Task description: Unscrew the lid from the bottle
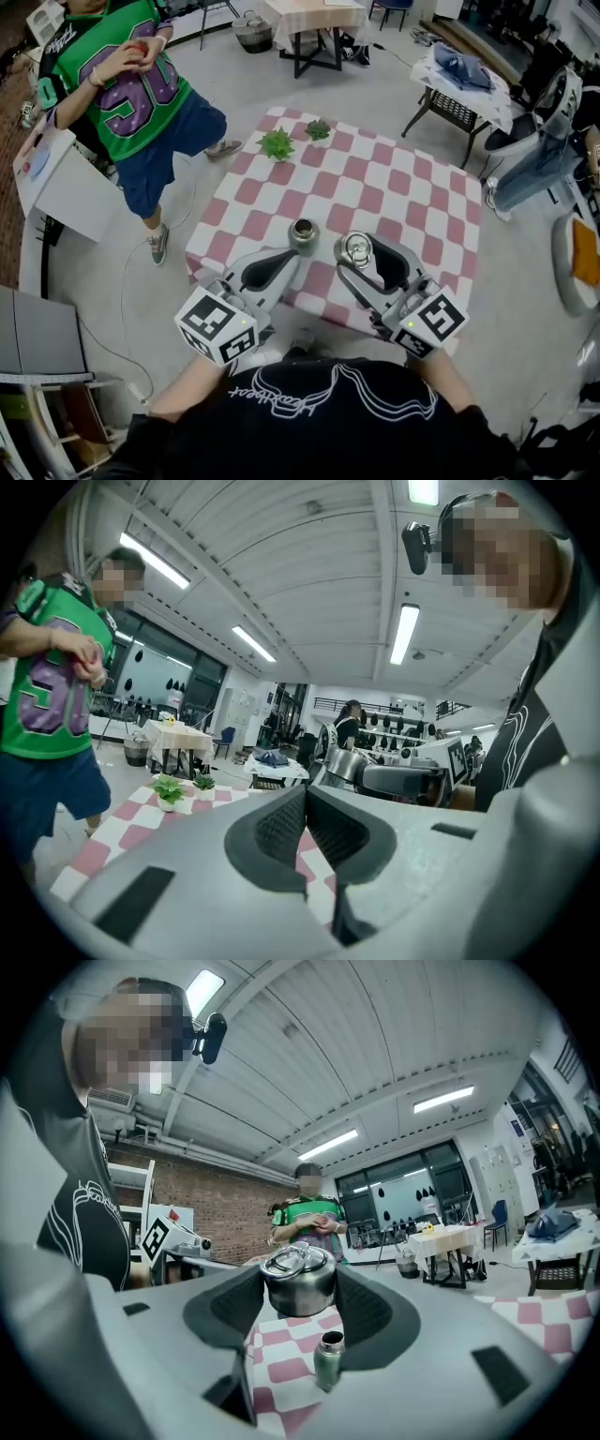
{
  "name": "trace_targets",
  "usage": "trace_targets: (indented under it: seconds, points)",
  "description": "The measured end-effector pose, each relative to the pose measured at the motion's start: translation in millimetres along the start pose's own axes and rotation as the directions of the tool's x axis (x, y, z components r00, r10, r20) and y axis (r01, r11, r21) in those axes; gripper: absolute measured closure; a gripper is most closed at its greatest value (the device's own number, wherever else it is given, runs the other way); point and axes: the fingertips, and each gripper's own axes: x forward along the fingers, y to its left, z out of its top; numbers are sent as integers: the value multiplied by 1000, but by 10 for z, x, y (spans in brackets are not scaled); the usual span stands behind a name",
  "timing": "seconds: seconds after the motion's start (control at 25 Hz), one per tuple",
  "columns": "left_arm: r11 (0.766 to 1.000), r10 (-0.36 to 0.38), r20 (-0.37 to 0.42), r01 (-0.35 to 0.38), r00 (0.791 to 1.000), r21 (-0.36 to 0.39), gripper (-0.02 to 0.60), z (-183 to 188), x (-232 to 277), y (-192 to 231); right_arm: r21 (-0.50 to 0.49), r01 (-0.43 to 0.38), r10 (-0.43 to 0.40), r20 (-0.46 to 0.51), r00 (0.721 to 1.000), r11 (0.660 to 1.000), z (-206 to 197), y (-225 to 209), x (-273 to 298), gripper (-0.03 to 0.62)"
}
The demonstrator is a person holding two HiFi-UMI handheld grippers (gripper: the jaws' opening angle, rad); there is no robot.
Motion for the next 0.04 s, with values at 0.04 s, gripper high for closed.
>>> trace_targets:
  seconds: [0.04]
  points:
    - [1000, 2, -1, -2, 1000, -3, 575, -6, -6, 10, 1, 2, -2, -1, 1000, 1000, -11, 4, 2, 350]
